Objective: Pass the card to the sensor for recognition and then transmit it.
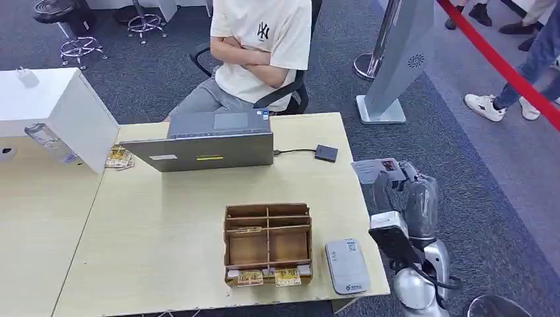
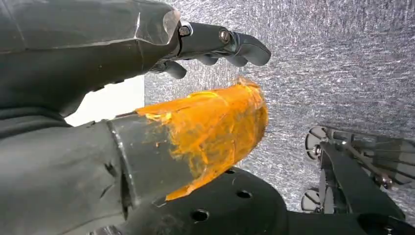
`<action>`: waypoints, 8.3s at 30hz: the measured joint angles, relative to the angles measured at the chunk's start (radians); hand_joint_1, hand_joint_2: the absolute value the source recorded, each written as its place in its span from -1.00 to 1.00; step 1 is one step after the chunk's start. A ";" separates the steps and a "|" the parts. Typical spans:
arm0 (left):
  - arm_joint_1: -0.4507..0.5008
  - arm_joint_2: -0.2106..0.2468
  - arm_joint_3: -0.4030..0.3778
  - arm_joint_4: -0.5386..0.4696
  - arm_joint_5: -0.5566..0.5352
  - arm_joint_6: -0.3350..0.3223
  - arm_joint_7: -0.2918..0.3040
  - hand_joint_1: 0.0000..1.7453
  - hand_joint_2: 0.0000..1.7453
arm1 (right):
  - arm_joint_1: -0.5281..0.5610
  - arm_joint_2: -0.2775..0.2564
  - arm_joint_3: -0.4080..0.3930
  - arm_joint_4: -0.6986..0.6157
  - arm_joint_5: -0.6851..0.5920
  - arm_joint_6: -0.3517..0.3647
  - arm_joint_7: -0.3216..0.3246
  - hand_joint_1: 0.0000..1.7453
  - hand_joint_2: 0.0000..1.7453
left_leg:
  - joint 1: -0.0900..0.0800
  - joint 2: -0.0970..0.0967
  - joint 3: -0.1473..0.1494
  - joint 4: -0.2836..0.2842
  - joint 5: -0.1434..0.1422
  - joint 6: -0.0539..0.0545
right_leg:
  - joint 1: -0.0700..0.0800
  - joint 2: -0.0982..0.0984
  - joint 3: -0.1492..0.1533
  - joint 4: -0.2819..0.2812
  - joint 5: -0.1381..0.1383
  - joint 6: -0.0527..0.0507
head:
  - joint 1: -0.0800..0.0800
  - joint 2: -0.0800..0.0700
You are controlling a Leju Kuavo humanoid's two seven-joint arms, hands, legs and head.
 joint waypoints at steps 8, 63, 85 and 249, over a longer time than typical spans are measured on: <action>-0.002 -0.001 -0.035 0.000 -0.023 -0.010 0.011 -1.00 -1.00 | -0.028 0.017 0.078 -0.029 0.144 -0.068 -0.006 1.00 1.00 | 0.000 0.000 -0.001 0.000 0.000 0.000 | 0.000 0.001 0.000 0.000 0.000 0.000 | 0.000 0.000; -0.044 0.015 -0.280 0.000 -0.074 -0.055 0.043 -1.00 -1.00 | -0.422 0.124 0.157 0.333 0.733 -0.154 0.128 -1.00 1.00 | 0.000 -0.001 -0.002 0.000 0.002 -0.002 | 0.000 0.000 -0.002 0.002 0.000 -0.001 | 0.000 0.000; -0.033 0.013 -0.278 0.000 0.002 -0.019 0.022 -1.00 -1.00 | 0.005 0.206 0.112 -0.036 0.457 -0.155 -0.180 -0.64 1.00 | 0.000 -0.001 -0.004 0.000 0.000 -0.002 | 0.000 0.000 -0.004 0.002 -0.001 -0.001 | 0.001 0.000; -0.030 0.010 -0.355 0.000 0.114 -0.041 0.022 -1.00 -1.00 | -0.012 0.100 0.332 0.006 0.237 -0.155 0.018 1.00 1.00 | 0.000 0.000 -0.004 0.000 0.000 -0.002 | 0.000 0.000 -0.004 0.002 -0.001 -0.001 | 0.000 0.000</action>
